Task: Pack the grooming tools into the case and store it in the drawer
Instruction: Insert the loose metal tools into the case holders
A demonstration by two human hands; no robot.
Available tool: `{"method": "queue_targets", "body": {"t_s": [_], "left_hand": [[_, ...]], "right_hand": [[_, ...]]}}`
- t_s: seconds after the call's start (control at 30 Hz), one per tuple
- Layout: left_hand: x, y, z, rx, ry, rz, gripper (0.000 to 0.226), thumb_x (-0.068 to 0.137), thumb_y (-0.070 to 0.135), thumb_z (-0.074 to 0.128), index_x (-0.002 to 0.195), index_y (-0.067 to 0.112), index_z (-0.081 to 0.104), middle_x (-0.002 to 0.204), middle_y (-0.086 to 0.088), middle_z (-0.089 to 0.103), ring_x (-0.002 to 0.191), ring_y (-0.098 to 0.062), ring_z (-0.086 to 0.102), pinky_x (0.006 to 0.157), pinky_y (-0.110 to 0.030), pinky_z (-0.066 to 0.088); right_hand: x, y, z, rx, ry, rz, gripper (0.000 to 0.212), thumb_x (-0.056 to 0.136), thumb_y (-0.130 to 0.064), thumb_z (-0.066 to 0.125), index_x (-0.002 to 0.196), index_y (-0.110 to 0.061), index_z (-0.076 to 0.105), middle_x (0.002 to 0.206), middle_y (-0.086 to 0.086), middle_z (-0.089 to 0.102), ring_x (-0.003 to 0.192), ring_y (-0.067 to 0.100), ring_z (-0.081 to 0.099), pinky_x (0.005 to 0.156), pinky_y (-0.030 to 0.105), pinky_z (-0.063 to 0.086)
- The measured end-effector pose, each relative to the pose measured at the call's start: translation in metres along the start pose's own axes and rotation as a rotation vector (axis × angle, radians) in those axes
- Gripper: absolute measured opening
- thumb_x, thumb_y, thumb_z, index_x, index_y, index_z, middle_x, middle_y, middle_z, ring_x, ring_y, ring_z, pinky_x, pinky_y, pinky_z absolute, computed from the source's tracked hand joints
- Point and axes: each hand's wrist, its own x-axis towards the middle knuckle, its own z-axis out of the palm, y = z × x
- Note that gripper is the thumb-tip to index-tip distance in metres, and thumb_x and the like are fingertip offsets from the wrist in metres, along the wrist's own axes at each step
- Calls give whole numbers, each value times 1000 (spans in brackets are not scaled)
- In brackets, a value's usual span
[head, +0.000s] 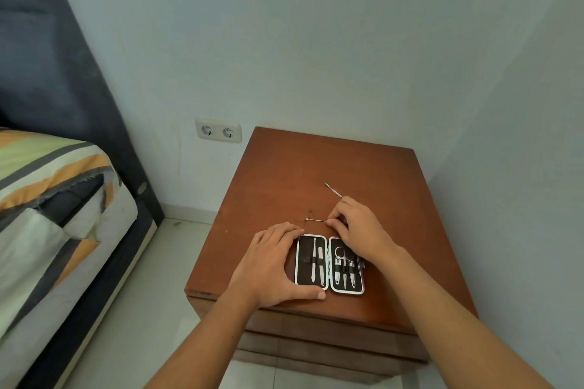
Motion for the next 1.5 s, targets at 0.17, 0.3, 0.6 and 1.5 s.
{"method": "queue_targets", "body": {"t_s": [0.17,0.3,0.6,1.5], "left_hand": [[0,0,1,-2,0,-2,125,57,105,57,157,34,34,160,18,33,151,-3,23,128,-36,18],[0,0,0,3,9,5,125,57,105,59,157,33,35,159,19,33,150,-2,23,128,-34,17],[0,-1,0,2,10,10,125,56,105,58,156,31,38,157,18,36,149,-3,27,127,-37,20],[-1,2,-3,4,19,23,121,59,100,63,155,32,38,155,17,37,149,-3,26,125,-27,14]], "right_hand": [[1,-1,0,-37,-87,15,8,104,-28,59,103,-23,65,107,-9,54,100,11,55,93,30,47],[1,-4,-9,111,-60,96,8,104,-22,60,98,-23,66,97,-9,67,91,11,63,85,31,51],[-7,-1,-34,549,-169,224,15,97,-5,70,100,-16,79,90,7,79,77,9,69,84,25,60],[34,-42,-22,-78,-577,-159,16,100,-15,64,98,-23,78,102,-8,62,94,8,54,84,26,41]]}}
